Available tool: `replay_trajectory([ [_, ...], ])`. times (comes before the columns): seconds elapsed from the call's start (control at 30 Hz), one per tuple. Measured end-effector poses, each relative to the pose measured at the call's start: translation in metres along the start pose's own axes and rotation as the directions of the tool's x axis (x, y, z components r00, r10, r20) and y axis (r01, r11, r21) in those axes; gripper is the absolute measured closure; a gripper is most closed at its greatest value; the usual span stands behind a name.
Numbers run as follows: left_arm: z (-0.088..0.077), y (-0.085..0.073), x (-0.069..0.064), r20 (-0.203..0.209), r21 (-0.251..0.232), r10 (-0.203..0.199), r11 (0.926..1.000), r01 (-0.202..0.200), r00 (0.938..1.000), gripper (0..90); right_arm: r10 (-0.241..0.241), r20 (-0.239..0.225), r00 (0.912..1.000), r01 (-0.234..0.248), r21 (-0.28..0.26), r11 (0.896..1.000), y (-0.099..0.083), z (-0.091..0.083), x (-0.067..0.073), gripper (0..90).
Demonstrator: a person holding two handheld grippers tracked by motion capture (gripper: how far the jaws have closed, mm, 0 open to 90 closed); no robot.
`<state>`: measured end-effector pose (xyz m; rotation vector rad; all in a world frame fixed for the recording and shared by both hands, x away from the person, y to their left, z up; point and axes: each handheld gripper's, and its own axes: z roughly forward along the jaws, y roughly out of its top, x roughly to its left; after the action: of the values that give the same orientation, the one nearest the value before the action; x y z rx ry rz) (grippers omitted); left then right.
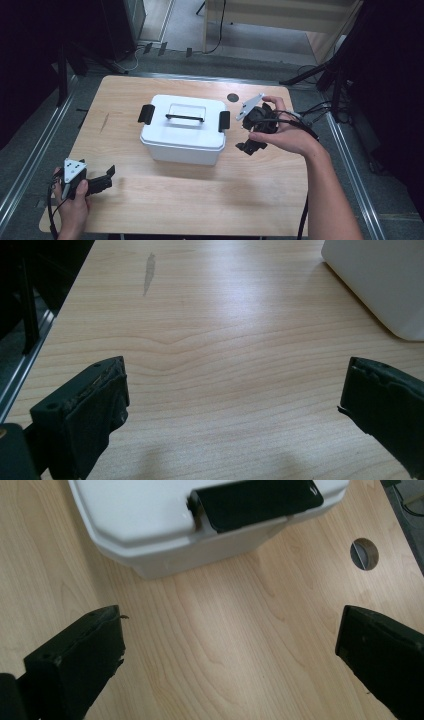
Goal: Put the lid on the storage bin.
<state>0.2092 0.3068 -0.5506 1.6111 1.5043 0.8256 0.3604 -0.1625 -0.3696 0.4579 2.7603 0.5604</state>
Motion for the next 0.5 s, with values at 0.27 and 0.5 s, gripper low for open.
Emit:
replay_trajectory([
  [0.27, 0.000, 0.000, 0.000, -0.001, 0.000, 0.001, 1.0000, -0.001, 1.0000, 0.0, 0.033, 0.017, 0.9993, -0.033, 0.002, 0.999, -0.023, 0.003, -0.001, 0.0],
  [0.5, 0.000, 0.000, 0.000, -0.002, 0.000, 0.002, 1.0000, -0.002, 1.0000, 0.0, 0.059, 0.047, 0.9971, -0.059, -0.013, 0.998, -0.047, 0.011, 0.002, 0.0],
])
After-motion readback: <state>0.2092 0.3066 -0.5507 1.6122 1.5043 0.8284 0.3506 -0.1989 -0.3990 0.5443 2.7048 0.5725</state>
